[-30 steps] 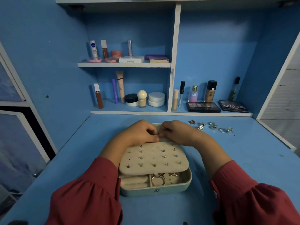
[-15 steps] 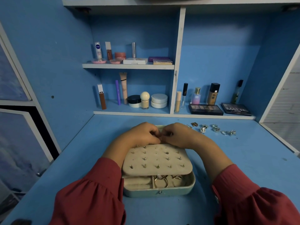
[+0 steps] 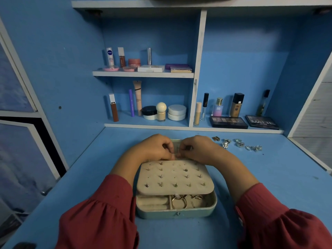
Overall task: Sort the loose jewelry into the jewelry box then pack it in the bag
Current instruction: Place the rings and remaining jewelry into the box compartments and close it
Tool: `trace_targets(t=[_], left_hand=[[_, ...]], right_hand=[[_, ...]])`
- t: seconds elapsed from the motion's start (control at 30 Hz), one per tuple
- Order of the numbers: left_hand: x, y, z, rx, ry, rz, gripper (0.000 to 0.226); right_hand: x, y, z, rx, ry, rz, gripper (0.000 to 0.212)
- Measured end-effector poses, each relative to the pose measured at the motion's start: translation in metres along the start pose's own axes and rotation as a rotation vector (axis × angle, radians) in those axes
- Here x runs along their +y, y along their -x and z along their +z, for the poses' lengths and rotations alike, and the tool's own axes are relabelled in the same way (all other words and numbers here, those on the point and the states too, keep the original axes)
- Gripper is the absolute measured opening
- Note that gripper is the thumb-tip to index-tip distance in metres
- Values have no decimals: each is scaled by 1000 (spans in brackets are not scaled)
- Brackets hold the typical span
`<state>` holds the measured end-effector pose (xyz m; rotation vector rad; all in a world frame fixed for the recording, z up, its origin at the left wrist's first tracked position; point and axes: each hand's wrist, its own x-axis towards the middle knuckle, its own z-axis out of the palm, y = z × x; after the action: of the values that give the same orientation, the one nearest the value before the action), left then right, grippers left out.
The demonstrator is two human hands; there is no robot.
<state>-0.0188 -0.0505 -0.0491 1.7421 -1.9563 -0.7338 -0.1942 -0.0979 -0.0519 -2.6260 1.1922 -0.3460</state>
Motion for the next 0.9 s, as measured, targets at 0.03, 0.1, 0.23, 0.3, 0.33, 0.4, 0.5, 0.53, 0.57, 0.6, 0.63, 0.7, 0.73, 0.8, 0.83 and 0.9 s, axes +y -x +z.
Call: trace_targets(t=[0.03, 0.1, 0.23, 0.3, 0.33, 0.4, 0.5, 0.53, 0.57, 0.6, 0.63, 0.7, 0.73, 0.8, 0.83, 0.9], left_hand=[[-1, 1, -2, -7, -3, -10, 7], [-1, 2, -3, -25, -22, -26, 8], [1, 0, -2, -55, -47, -45, 10], [1, 0, -2, -43, -49, -48, 9], [0, 0, -2, -28, -41, -48, 9], [-1, 0, -2, 4, -16, -40, 6], [-2, 1, -2, -4, -36, -15, 5], [-3, 1, -1, -3, -35, -13, 5], [-4, 1, -2, 10, -24, -11, 5], [-6, 0, -2, 36, -5, -9, 5], [-7, -1, -2, 71, 18, -8, 4], [-8, -2, -3, 159, 53, -13, 3], [-9, -3, -3, 206, 62, -13, 5], [-10, -6, -3, 290, 79, -1, 7], [-10, -7, -2, 318, 94, 4, 8], [-11, -8, -2, 352, 126, 0, 10]], right_hand=[[0, 0, 0, -10, 8, 2, 14], [-1, 1, 0, -22, 15, -2, 15], [-5, 1, -1, -80, 8, 32, 20], [-5, -1, -1, -108, 42, 39, 23], [-5, -2, 0, -119, 60, 36, 24], [-4, -4, 2, -116, 91, 26, 23], [-1, -4, 3, -38, 87, -14, 15], [2, -4, 4, 10, 45, -20, 13], [6, -4, 3, 80, -28, -1, 13], [13, -6, 3, 166, -110, 44, 14], [23, -8, 2, 261, -164, 109, 16], [43, -9, -1, 398, -145, 268, 19], [51, -9, -1, 427, -107, 346, 21], [63, -6, -1, 420, -42, 458, 25], [66, -5, -1, 394, -26, 485, 26], [67, -3, 0, 315, -11, 514, 21]])
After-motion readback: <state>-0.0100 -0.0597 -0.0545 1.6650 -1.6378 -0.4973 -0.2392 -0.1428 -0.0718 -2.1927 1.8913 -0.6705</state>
